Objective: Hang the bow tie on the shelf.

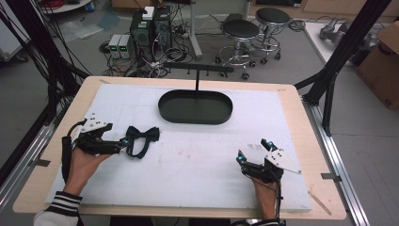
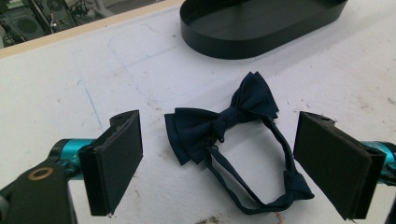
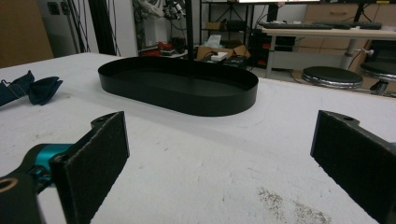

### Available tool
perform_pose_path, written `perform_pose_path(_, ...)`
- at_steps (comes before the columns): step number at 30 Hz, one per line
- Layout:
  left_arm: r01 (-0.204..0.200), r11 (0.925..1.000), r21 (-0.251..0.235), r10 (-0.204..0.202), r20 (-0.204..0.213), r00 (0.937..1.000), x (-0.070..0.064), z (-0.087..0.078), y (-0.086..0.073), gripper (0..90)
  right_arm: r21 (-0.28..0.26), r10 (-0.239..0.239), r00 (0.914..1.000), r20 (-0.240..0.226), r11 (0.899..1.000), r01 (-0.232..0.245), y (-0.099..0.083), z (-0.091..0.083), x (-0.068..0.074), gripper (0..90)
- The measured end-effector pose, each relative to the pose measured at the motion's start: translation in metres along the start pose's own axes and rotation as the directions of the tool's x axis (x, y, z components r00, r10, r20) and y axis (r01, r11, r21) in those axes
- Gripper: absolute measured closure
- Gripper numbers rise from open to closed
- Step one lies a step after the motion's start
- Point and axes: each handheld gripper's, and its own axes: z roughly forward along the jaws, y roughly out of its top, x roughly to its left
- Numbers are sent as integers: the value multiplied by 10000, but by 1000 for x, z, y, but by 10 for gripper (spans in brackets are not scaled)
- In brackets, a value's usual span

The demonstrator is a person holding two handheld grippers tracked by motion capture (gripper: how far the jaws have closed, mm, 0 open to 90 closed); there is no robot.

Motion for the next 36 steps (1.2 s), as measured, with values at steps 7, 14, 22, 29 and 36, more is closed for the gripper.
perform_pose_path(7, -21, 9951, 991, -26, 464, 9989, 0, 16, 0, 183, 4, -6, 10000, -2, 10000, 6, 0, 0, 0, 33)
perform_pose_path(14, -23, 9819, 1895, -60, 432, 9991, 0, 33, -3, 213, 2, -58, 10000, -15, 10000, 58, 0, 0, 0, 33)
perform_pose_path(22, 78, 9728, 2314, -177, 406, 9990, 0, 39, -5, 295, -12, -77, 10000, -22, 10000, 77, 0, 0, 0, 33)
perform_pose_path(29, 444, 9539, 2970, -636, 552, 9964, 2, 46, -7, 377, 8, -84, 10000, 10, 10000, 84, 0, 0, 1, 33)
perform_pose_path(36, 743, 9353, 3460, -981, 518, 9938, 3, 53, -8, 431, -13, -109, 9999, 16, 9999, 109, 0, 0, 1, 33)
